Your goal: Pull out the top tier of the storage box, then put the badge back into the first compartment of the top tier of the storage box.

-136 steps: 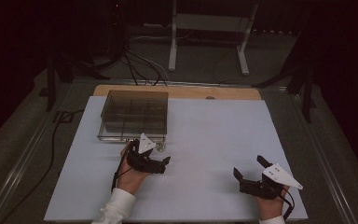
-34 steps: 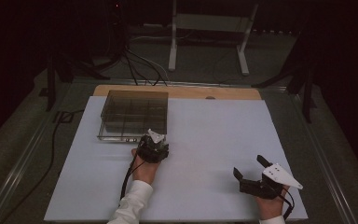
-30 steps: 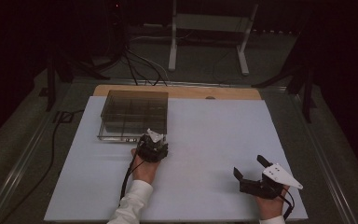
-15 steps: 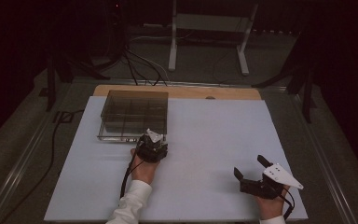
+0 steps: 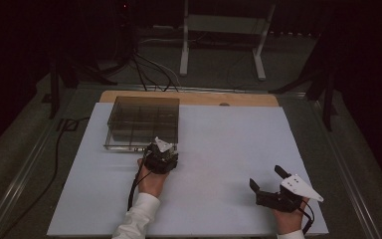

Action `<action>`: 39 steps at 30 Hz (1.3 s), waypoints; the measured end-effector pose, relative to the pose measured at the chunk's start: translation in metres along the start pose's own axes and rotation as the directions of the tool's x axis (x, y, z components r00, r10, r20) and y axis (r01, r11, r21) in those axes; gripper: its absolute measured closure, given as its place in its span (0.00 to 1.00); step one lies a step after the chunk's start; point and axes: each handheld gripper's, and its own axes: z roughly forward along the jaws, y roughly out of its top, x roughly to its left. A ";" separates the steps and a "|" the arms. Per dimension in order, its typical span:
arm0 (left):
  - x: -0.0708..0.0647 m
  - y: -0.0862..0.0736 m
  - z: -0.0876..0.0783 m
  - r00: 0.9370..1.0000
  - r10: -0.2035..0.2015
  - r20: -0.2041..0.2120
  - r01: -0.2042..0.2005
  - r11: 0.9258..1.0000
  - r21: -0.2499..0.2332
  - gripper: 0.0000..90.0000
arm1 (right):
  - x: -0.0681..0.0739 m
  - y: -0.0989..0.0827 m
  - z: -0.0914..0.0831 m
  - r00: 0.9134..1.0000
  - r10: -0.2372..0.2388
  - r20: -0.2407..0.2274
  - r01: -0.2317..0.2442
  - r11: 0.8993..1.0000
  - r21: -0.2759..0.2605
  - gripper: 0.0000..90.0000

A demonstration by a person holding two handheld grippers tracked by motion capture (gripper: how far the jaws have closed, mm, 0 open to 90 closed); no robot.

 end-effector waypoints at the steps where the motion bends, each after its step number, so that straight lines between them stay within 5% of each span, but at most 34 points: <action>1: 0.000 0.000 0.000 1.000 -0.001 0.001 0.001 1.000 -0.001 0.66 | 0.000 0.000 0.000 1.000 0.000 0.000 0.000 1.000 0.000 0.00; 16: 0.002 -0.001 -0.007 1.000 -0.006 0.014 0.006 1.000 -0.006 0.66 | -0.001 0.000 0.000 1.000 0.002 0.004 -0.002 1.000 -0.001 0.00; 39: -0.002 -0.002 -0.020 0.998 0.043 0.056 -0.043 0.999 0.001 0.66 | -0.001 0.000 -0.001 1.000 0.000 0.003 0.000 1.000 -0.003 0.00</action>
